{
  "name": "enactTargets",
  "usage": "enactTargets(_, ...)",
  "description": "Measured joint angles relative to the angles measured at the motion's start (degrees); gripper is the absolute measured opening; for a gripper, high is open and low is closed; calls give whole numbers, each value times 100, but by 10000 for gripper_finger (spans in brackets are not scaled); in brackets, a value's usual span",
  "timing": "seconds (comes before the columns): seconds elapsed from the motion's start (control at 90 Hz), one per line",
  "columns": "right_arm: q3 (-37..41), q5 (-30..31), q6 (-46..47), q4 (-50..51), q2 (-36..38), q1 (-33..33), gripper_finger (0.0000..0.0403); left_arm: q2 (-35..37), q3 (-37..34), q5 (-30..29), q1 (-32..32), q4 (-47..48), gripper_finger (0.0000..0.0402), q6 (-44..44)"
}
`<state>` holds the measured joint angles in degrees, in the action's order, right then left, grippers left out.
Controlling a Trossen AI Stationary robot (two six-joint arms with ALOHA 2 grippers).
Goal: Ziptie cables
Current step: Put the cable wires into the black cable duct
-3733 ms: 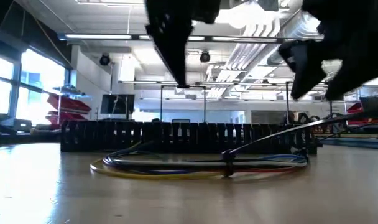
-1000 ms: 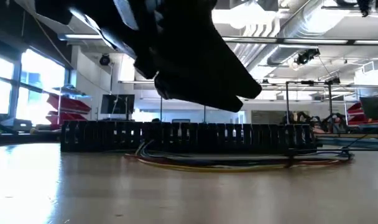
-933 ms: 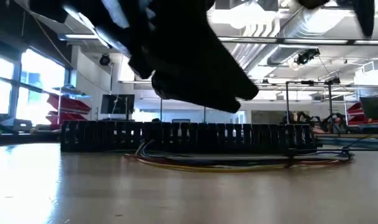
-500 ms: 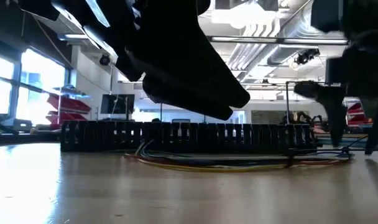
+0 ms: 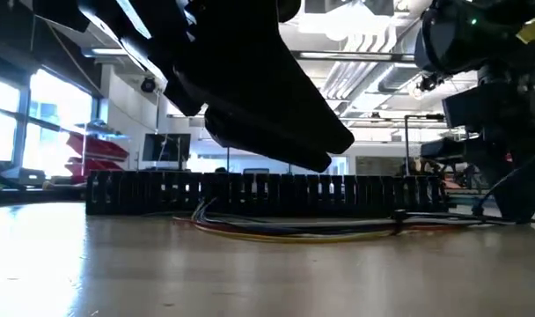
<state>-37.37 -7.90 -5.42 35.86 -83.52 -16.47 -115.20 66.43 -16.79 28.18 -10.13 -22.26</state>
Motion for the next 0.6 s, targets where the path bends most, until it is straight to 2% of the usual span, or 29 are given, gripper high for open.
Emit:
enactTargets(0.133,-575,-476,524,350,271,-186,1,0,0,75,-127,34,207,284)
enactTargets(0.311,-1443,-439,821,1060,637,-391,0,0,0,-47,-306,-7,207,589)
enactTargets(0.6,-2736,483,863,2150,1079,-548,0,-94,-4,130,-441,-83,208,594)
